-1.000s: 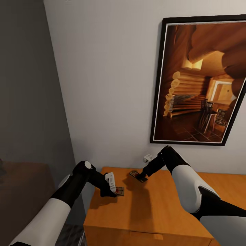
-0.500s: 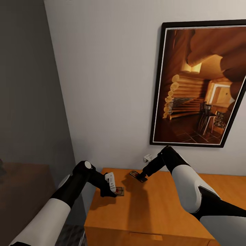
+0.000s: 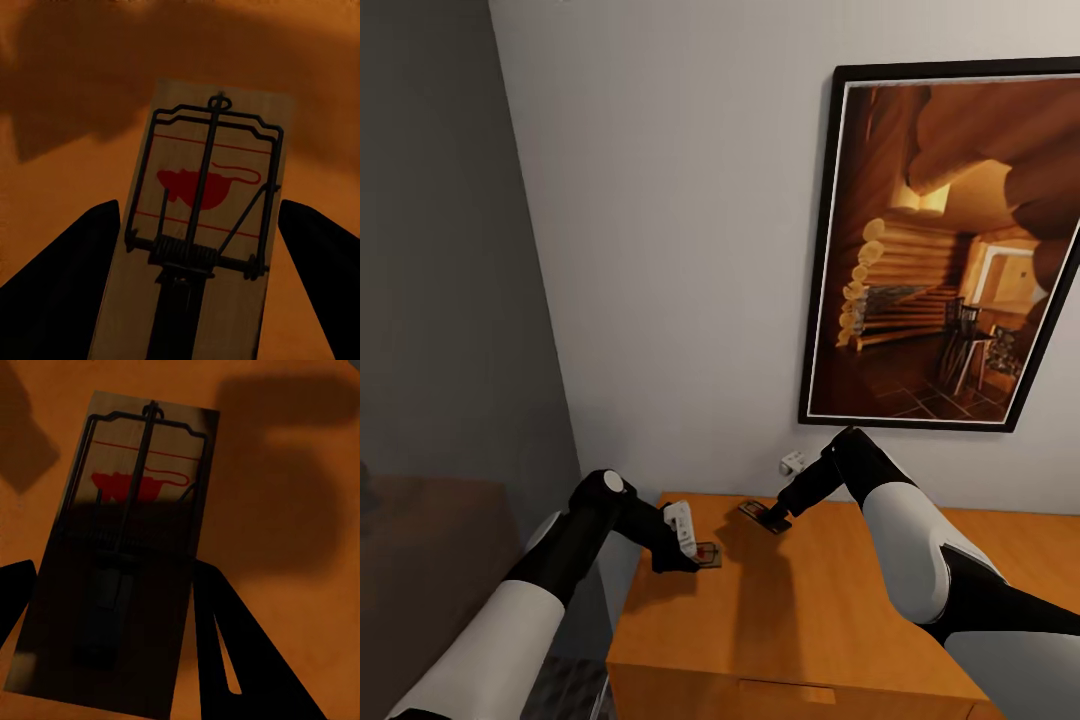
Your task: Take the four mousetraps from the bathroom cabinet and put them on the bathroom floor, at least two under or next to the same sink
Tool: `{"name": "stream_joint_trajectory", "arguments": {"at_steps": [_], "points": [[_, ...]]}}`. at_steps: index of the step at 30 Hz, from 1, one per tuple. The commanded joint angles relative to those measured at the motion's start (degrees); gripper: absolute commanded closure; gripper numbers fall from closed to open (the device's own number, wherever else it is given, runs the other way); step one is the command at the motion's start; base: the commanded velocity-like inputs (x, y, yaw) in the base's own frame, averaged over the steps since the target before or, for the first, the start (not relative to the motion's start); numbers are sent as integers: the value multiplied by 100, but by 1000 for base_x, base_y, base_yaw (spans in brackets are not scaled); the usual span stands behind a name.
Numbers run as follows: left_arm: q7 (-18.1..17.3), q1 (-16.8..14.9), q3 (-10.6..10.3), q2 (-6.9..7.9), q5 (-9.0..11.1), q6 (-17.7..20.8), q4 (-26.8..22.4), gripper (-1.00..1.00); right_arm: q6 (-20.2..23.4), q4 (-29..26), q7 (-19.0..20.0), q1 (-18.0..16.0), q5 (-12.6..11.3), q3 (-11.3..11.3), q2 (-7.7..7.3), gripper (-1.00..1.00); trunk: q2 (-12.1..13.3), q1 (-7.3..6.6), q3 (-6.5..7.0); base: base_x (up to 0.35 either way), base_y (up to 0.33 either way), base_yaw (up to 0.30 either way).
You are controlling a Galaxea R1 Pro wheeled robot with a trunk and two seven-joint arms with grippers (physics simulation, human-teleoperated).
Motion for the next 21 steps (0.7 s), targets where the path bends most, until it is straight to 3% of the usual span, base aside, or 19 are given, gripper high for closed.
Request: {"name": "stream_joint_trajectory", "arguments": {"at_steps": [1, 10, 21], "points": [[3, 0, 22, -3, 0, 0, 1, 100, 32, 0, 15, 1, -10, -2, 0, 100, 0, 0, 0, 0, 0, 0], [9, 0, 83, -6, 0, 4, 3, 100, 32, 0, 20, -1, -2, -3, -9, 100, 0, 0, 0, -14, -2, 0], [8, 0, 86, -7, 0, 8, 3, 100, 32, 0, 20, 1, -2, -2, -1, 100, 0, 0, 0, -292, -170, 0]]}}
